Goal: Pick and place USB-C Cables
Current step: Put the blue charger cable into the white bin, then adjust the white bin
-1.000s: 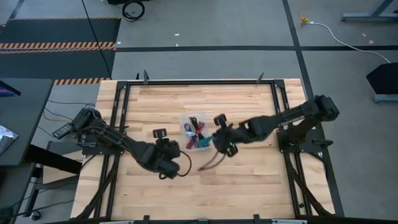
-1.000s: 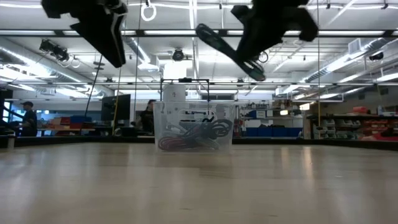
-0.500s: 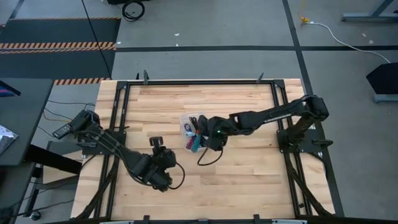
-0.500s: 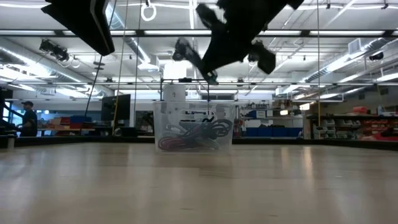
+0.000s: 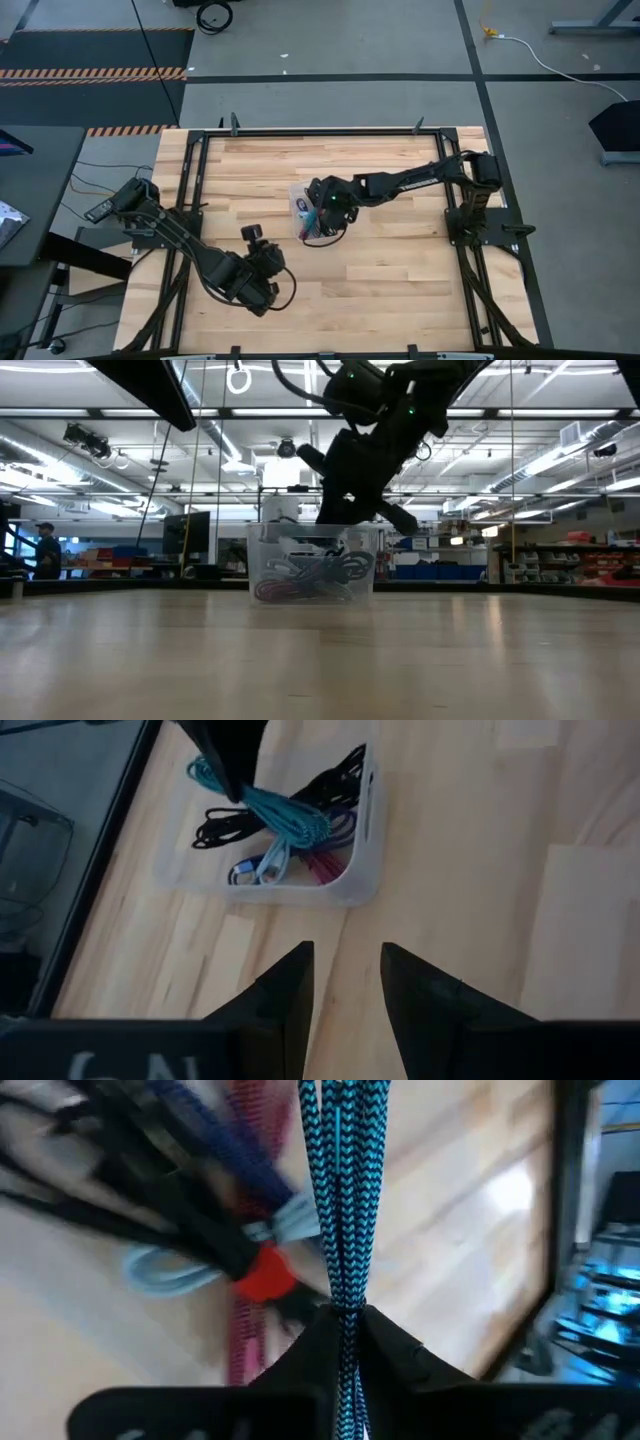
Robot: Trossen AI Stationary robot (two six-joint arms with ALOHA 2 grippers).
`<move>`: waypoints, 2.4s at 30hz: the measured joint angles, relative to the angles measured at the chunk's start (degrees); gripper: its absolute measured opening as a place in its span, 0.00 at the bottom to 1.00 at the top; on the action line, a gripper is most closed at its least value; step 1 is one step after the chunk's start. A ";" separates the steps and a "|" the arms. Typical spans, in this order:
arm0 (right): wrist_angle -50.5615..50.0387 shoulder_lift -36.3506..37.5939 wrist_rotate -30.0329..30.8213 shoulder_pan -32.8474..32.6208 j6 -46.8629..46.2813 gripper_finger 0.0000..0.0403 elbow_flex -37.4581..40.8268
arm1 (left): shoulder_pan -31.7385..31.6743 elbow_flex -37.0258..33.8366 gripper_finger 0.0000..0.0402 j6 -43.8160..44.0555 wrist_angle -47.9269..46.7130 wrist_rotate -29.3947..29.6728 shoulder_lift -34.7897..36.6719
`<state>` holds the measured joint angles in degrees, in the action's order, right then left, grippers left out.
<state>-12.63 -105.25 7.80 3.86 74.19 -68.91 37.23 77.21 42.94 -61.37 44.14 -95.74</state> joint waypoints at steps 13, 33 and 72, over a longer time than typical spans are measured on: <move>-0.26 -0.61 -2.97 -0.02 -3.60 0.24 0.02 | 0.02 0.00 0.31 1.42 1.58 -0.11 0.02; 2.67 10.09 0.01 7.04 -42.15 0.33 0.00 | -3.35 0.00 0.31 -1.38 6.48 9.48 0.02; -3.20 0.52 -6.96 14.65 -53.44 0.24 -0.50 | -11.85 0.02 0.31 -18.40 21.49 -0.94 0.02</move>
<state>-15.83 -104.73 0.84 18.50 20.75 -69.41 25.39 77.23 24.54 -39.88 43.20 -95.72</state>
